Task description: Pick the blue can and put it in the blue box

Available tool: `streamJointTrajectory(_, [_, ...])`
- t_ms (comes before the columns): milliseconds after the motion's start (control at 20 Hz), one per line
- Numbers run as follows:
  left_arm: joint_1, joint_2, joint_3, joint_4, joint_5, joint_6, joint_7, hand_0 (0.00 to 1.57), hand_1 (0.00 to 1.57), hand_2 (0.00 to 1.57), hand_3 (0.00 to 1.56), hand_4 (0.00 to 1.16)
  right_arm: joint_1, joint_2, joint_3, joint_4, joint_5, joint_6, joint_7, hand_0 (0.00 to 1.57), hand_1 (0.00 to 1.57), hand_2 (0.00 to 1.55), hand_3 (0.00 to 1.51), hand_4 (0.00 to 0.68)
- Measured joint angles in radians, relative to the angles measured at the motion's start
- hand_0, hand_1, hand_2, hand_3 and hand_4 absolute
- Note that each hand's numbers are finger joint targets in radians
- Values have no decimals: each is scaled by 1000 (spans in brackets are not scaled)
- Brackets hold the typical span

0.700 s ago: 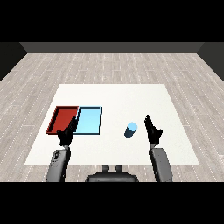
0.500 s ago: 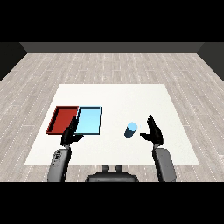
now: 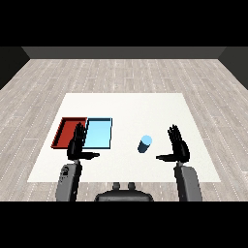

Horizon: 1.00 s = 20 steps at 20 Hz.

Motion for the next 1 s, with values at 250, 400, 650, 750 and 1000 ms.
streamJointTrajectory(250, [-22, 0, 25, 53, 19, -17, -98, 0, 0, 0, 0, 0, 0, -16, -37, 44, -33, 63, -65, 0, 0, 0, 0, 0])
streamJointTrajectory(400, [-9, -3, 24, 58, 28, -25, -124, 0, 0, 0, 0, 0, -7, -26, -55, 62, -44, 87, -70, 0, 0, 0, 0, 0])
streamJointTrajectory(650, [16, 2, 16, 47, 43, -27, -132, 0, 0, 0, 0, 0, -54, -25, -69, 121, -29, 79, -67, 0, 0, 0, 0, 0])
streamJointTrajectory(750, [4, 4, 21, 51, 49, -24, -127, 0, 0, 0, 0, 0, -56, -27, -77, 126, -40, 88, -57, 0, 0, 0, 0, 0])
streamJointTrajectory(1000, [0, 2, 19, 50, 54, -22, -121, 0, 0, 0, 0, 0, -89, -13, -75, 155, -60, 82, -12, 0, 0, 0, 0, 0])
